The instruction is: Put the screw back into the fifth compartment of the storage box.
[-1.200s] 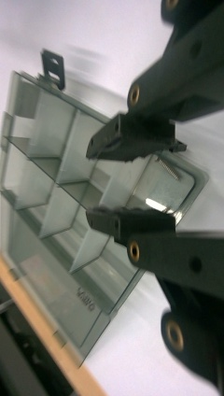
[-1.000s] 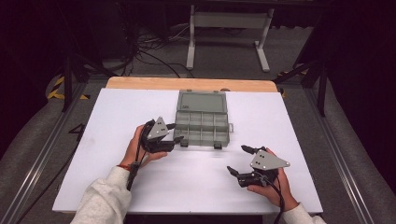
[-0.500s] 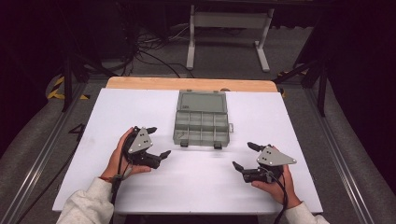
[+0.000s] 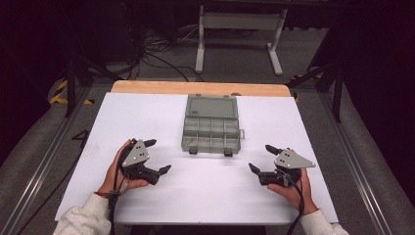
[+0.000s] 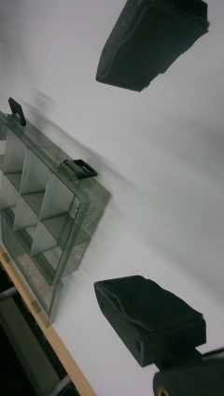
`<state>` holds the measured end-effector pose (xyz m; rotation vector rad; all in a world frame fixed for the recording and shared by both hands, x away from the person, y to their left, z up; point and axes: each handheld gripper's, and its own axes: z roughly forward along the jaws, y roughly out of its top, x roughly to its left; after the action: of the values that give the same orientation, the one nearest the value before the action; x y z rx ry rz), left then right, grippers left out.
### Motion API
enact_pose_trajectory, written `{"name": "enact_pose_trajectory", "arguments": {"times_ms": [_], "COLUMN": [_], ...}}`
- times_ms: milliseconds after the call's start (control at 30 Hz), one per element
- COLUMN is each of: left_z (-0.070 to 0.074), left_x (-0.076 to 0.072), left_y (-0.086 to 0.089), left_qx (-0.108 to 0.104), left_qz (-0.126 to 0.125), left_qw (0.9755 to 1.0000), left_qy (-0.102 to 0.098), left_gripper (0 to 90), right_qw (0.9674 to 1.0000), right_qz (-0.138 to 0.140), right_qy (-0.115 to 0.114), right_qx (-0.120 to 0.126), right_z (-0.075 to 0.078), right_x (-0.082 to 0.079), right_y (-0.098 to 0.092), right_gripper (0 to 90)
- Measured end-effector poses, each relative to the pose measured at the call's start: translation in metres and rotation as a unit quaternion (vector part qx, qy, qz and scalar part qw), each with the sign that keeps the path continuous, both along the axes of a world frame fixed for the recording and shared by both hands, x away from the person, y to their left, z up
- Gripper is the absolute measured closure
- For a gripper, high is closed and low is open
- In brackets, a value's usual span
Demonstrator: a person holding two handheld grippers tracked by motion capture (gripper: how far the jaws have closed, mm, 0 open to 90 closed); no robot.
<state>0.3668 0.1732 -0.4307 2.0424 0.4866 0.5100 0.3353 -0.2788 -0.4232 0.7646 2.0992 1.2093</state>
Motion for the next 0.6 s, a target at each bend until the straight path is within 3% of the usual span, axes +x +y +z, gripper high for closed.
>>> {"name": "enact_pose_trajectory", "arguments": {"times_ms": [400, 567, 600], "left_z": [0.005, 0.012, 0.014], "left_x": [0.036, 0.056, 0.063], "left_y": [0.001, -0.001, -0.004], "left_qx": [0.0, -0.003, 0.008], "left_qz": [0.03, 0.049, 0.053], "left_qw": [0.9995, 0.9988, 0.9985], "left_qy": [-0.004, -0.002, -0.007], "left_gripper": [7.7, 8.6, 8.6], "right_qw": [0.999, 0.9981, 0.9982], "right_qz": [-0.043, -0.061, -0.06], "right_qy": [0.007, 0.0, 0.008], "right_qx": [0.01, -0.006, -0.006], "right_z": [0.015, 0.022, 0.023], "right_x": [0.047, 0.068, 0.071], "right_y": [-0.012, -0.013, -0.012], "right_gripper": [17.4, 19.1, 19.0]}}
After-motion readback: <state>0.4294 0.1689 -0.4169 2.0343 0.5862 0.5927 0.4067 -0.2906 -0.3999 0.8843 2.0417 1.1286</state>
